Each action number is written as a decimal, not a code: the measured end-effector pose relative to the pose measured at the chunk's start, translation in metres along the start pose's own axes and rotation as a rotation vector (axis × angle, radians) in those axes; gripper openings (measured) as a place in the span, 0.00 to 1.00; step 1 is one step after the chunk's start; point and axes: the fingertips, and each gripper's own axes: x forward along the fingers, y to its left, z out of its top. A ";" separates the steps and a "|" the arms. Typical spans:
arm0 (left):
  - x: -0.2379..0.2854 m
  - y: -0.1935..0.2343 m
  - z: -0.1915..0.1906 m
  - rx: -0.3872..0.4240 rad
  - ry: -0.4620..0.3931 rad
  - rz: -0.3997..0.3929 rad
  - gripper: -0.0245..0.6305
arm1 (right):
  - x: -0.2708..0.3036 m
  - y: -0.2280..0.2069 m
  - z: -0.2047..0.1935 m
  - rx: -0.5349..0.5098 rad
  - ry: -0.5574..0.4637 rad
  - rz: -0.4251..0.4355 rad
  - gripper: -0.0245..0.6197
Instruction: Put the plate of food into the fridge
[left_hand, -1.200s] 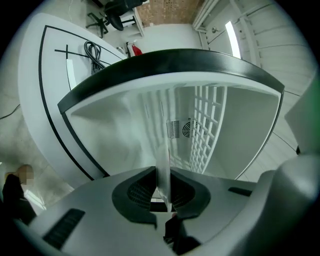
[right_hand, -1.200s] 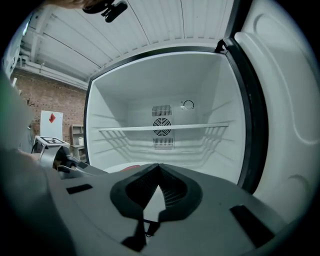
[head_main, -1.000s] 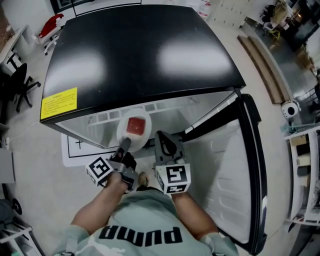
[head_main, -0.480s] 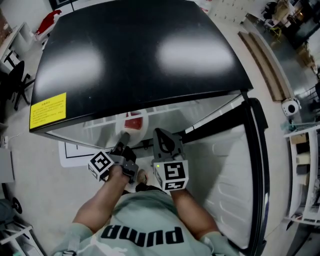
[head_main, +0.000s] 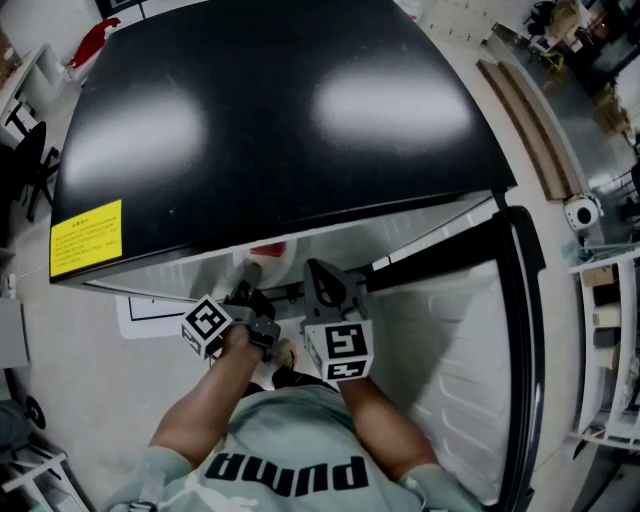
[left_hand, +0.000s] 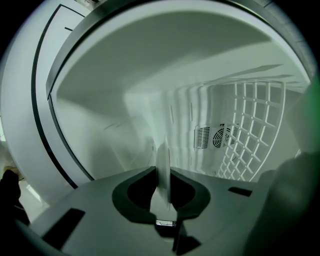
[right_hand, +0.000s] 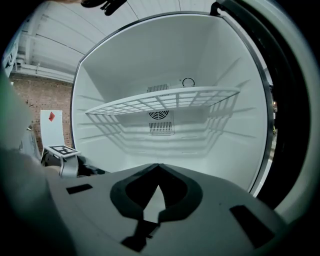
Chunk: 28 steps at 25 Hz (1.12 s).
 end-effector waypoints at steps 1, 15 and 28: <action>0.002 0.002 0.000 -0.003 -0.002 0.003 0.11 | 0.001 0.001 0.001 0.002 -0.001 0.001 0.05; 0.015 0.022 0.003 0.001 -0.011 0.045 0.11 | 0.006 0.006 -0.007 0.016 0.016 0.012 0.05; 0.017 0.028 0.007 0.092 -0.031 0.085 0.11 | 0.010 0.011 -0.015 0.024 0.028 0.022 0.05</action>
